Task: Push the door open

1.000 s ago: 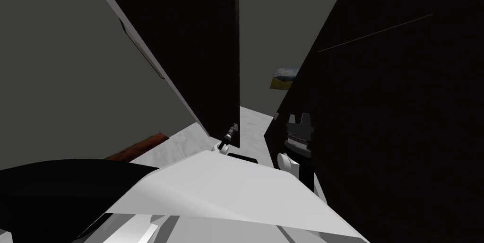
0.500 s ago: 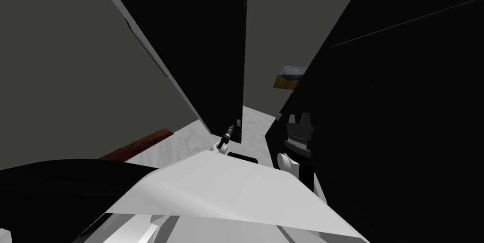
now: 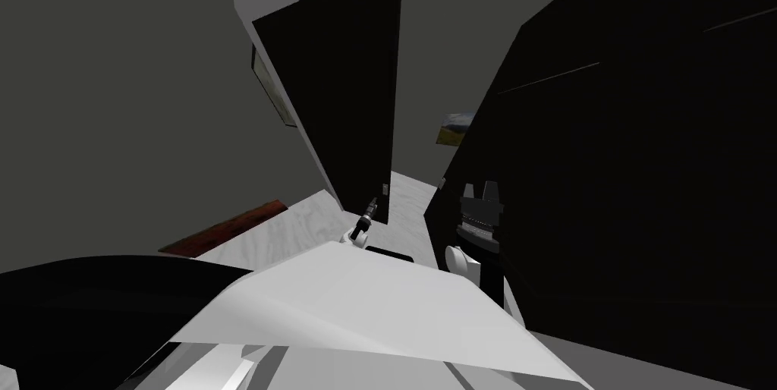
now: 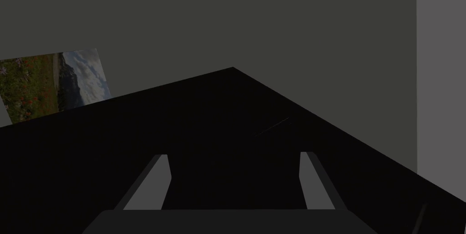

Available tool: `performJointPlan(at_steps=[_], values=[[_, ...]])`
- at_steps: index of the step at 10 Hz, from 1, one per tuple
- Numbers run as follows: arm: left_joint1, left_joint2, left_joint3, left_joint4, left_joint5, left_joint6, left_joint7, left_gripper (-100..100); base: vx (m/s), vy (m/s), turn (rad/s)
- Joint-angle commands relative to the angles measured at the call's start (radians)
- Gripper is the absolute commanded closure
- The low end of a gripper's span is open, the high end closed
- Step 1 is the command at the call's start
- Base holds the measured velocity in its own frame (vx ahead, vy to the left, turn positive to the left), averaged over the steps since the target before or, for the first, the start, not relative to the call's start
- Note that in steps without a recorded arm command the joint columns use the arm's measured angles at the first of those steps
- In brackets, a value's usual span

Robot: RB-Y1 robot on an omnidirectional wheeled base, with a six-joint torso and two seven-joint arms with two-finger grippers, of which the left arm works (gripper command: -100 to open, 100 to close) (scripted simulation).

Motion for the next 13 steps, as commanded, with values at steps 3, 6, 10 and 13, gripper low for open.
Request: performJointPlan(at_steps=[3,6,10,13], values=[[0.002,0.014,0.005,0.003,0.002,-0.009,-0.004,-100,0.143,-0.032,-0.020],[0.005,0.017,0.010,0.007,0.005,-0.020,-0.008,-100,0.222,-0.025,-0.026],[0.009,0.003,0.018,0.012,0.008,-0.034,-0.013,-100,0.225,-0.047,-0.028],[0.009,0.006,0.017,0.009,0.007,-0.031,-0.012,100,0.012,-0.003,-0.003]])
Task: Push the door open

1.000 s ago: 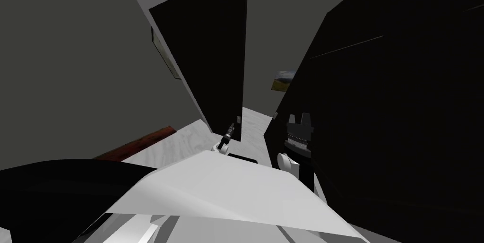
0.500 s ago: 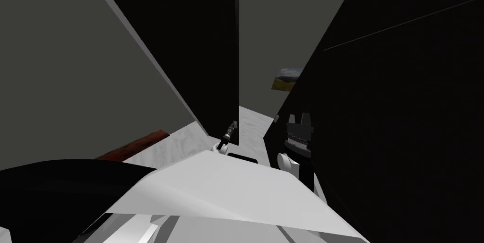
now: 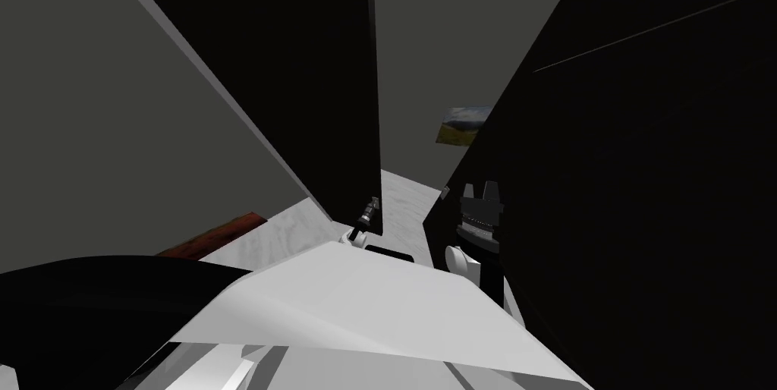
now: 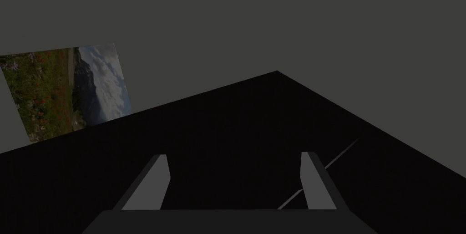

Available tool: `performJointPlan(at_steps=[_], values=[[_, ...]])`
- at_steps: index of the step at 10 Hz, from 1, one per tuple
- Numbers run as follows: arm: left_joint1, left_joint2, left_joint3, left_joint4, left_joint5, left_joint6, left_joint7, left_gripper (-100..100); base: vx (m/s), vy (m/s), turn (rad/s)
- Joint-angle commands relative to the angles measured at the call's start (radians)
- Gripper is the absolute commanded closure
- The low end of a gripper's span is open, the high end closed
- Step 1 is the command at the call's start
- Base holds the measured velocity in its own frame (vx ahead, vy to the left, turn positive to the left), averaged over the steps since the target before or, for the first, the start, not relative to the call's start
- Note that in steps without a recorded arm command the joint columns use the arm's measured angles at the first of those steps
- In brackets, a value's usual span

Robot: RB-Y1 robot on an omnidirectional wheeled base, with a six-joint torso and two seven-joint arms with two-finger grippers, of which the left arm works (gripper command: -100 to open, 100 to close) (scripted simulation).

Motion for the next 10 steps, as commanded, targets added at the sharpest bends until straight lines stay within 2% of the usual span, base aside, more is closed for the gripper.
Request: performJointPlan(at_steps=[1,4,5,9,10], values=[[0.001,0.000,0.000,0.000,0.000,0.000,0.000,100,-0.020,0.005,-0.005],[0.001,0.000,0.000,0.000,0.000,0.000,0.000,100,-0.007,0.000,0.002],[0.001,0.012,0.013,0.004,0.012,0.002,-0.014,100,0.113,-0.023,0.040],[-0.002,0.024,0.032,0.006,0.028,0.001,-0.033,100,0.165,-0.016,0.047],[-0.005,0.031,0.048,0.008,0.042,0.001,-0.049,100,0.203,0.023,0.120]])
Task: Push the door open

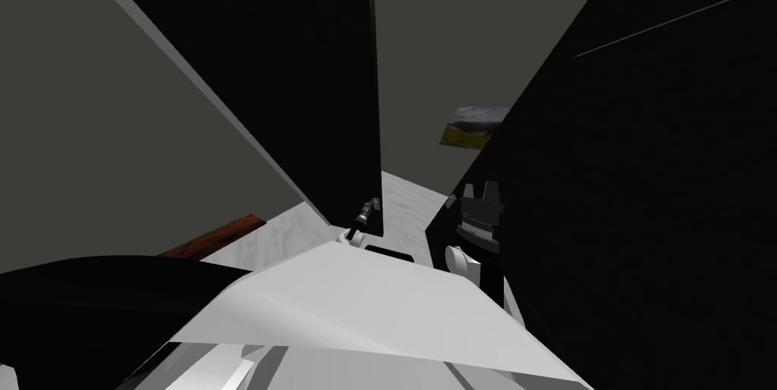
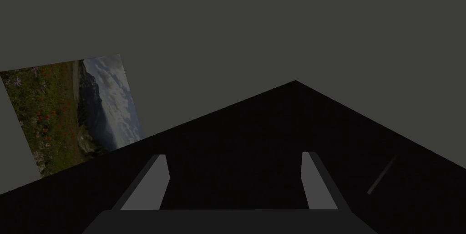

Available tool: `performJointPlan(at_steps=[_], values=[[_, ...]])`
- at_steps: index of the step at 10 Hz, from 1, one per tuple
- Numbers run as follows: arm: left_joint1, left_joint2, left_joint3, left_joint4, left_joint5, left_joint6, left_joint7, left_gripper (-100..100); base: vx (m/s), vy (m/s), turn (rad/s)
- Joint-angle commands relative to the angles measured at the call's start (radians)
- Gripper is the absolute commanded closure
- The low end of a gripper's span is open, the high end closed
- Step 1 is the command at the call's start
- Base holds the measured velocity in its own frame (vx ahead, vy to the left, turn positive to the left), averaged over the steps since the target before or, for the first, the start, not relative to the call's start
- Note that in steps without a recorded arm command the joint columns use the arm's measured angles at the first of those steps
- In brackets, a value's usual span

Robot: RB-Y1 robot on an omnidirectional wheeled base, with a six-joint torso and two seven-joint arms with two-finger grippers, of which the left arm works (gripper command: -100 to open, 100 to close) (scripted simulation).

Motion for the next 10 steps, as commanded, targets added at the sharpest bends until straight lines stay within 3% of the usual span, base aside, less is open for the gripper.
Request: performJointPlan(at_steps=[1,2,5,8,10], values=[[-0.009,0.014,0.023,0.011,0.017,-0.012,-0.016,100,0.223,-0.001,0.123],[-0.003,0.011,0.014,0.001,0.014,0.001,-0.006,-100,-0.010,-0.073,0.067],[-0.002,0.003,0.017,-0.005,0.020,0.008,-0.004,-100,-0.197,-0.067,0.045],[-0.001,-0.023,0.020,-0.012,0.028,0.017,-0.002,-100,-0.223,-0.101,0.051],[0.004,-0.010,0.021,-0.012,0.027,0.010,-0.004,-100,-0.009,-0.035,-0.014]])
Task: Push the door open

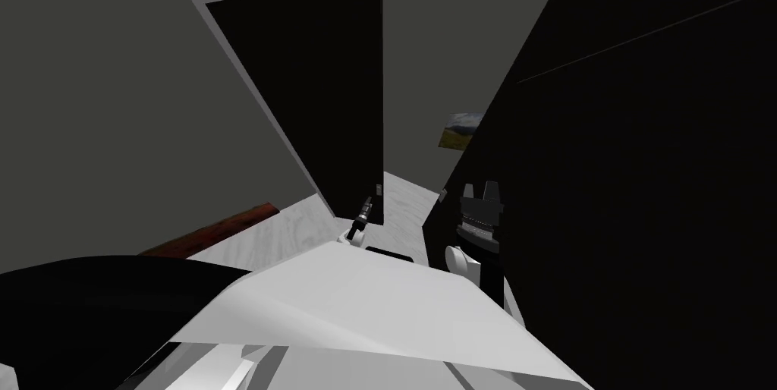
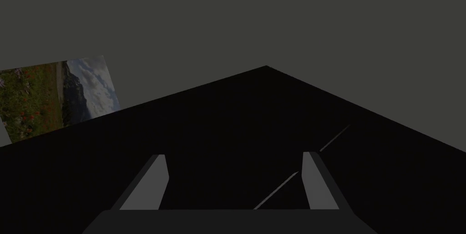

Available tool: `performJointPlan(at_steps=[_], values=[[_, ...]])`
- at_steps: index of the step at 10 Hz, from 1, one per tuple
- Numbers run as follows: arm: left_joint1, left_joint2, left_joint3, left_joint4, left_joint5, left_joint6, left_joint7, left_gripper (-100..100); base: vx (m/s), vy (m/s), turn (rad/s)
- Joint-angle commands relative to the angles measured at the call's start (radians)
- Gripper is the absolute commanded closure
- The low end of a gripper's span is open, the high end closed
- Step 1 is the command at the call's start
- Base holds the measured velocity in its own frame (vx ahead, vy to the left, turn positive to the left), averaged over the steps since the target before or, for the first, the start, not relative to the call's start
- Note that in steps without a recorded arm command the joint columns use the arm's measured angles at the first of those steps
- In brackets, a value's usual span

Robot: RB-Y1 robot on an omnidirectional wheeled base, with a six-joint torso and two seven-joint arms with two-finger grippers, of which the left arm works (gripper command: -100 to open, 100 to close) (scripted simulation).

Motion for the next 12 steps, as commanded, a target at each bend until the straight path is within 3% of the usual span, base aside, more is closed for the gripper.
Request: performJointPlan(at_steps=[1,4,9,10,12], values=[[0.003,0.005,0.002,-0.004,0.001,-0.001,-0.002,-100,0.191,-0.035,-0.020],[0.005,0.009,0.008,0.000,0.004,-0.013,-0.006,-100,0.231,-0.017,-0.026],[0.007,0.000,0.014,0.005,0.006,-0.024,-0.011,-100,0.188,-0.009,-0.021],[0.007,0.000,0.014,0.005,0.006,-0.024,-0.011,100,-0.015,0.000,0.002],[0.007,0.000,0.014,0.005,0.006,-0.024,-0.011,100,-0.025,0.002,-0.008]])
